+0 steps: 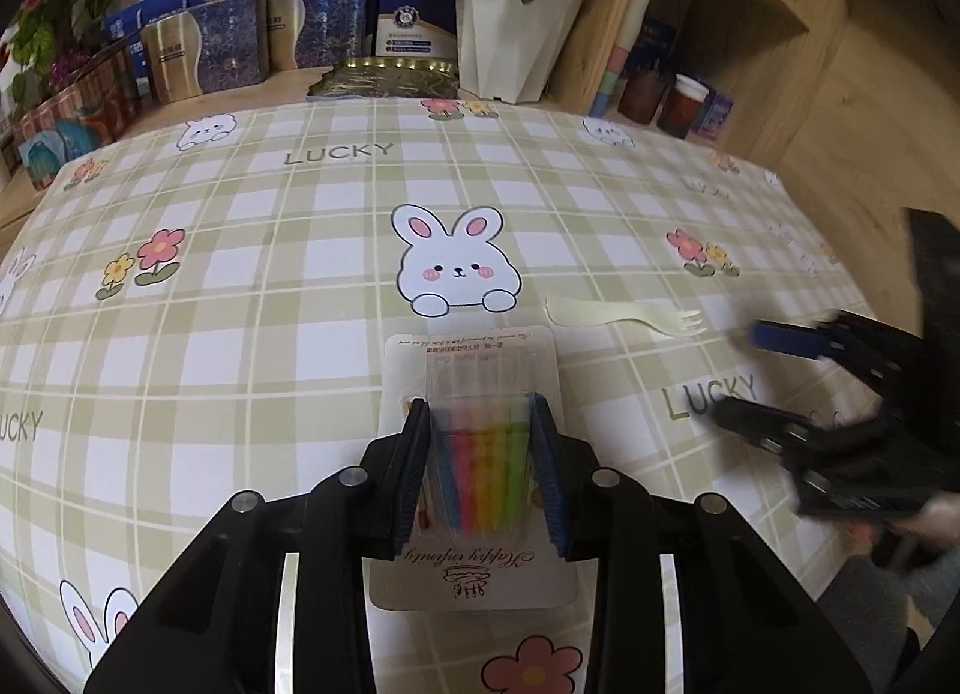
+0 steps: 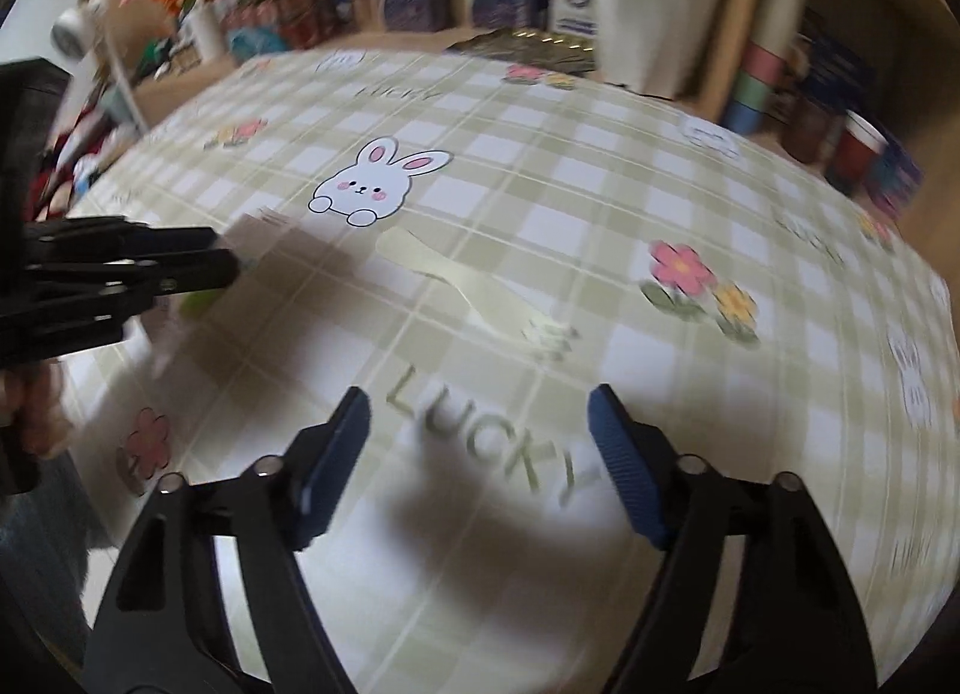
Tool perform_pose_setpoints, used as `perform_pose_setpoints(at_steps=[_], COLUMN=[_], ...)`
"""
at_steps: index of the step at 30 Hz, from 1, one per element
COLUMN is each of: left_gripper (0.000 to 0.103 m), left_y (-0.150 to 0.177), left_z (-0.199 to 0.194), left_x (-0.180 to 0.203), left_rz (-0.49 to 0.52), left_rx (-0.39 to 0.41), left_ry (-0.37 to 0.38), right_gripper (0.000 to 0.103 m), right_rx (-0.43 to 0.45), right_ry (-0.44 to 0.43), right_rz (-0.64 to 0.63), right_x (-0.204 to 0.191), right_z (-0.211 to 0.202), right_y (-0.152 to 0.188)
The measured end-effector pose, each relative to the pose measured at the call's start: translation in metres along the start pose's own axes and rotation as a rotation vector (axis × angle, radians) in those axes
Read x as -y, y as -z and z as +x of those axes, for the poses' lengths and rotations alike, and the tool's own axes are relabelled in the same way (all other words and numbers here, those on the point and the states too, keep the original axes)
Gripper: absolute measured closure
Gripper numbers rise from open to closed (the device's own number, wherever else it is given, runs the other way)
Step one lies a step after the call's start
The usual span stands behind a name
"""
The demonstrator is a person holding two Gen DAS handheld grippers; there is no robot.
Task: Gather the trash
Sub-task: 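Grasp the cream plastic fork with the right gripper while the left holds the card, then carry the fork to the bin and open the right gripper while the left holds the card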
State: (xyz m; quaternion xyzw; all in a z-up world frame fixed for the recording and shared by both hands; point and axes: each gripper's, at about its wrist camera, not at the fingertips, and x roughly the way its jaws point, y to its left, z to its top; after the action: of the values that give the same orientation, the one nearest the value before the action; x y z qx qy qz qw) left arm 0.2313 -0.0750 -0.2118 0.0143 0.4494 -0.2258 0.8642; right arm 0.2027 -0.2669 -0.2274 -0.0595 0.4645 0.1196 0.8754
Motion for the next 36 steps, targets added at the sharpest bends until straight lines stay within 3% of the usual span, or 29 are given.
perform_pose_setpoints(at_steps=[6,11,15,18,29,36], left_gripper=[0.070,0.070,0.070,0.070,0.070,0.070], left_y=[0.004,0.006,0.009,0.011,0.023,0.038], left_z=[-0.022,-0.038,-0.049,-0.055,-0.087,-0.111], left_x=[-0.011,-0.024,-0.032,-0.035,-0.029,-0.021], left_rz=[-0.012,-0.038,-0.053,-0.058,-0.046,-0.014], left_rx=[0.037,0.059,0.072,0.078,0.111,0.125], left_ry=[0.009,0.021,0.028,0.033,0.053,0.057], right_gripper=[0.048,0.054,0.075,0.083,0.083,0.083], right_rx=[-0.045,-0.071,-0.102,-0.113,-0.020,0.042], right_ry=[0.013,-0.017,-0.106,-0.126,-0.195,-0.220], right_rz=[-0.150,-0.157,-0.094,-0.086,0.072,0.106], right_x=[-0.013,-0.010,-0.002,-0.006,-0.012,-0.032], right_z=[0.033,0.049,0.052,0.050,0.010,-0.022], right_y=[-0.030,-0.048,-0.053,-0.050,-0.026,-0.004])
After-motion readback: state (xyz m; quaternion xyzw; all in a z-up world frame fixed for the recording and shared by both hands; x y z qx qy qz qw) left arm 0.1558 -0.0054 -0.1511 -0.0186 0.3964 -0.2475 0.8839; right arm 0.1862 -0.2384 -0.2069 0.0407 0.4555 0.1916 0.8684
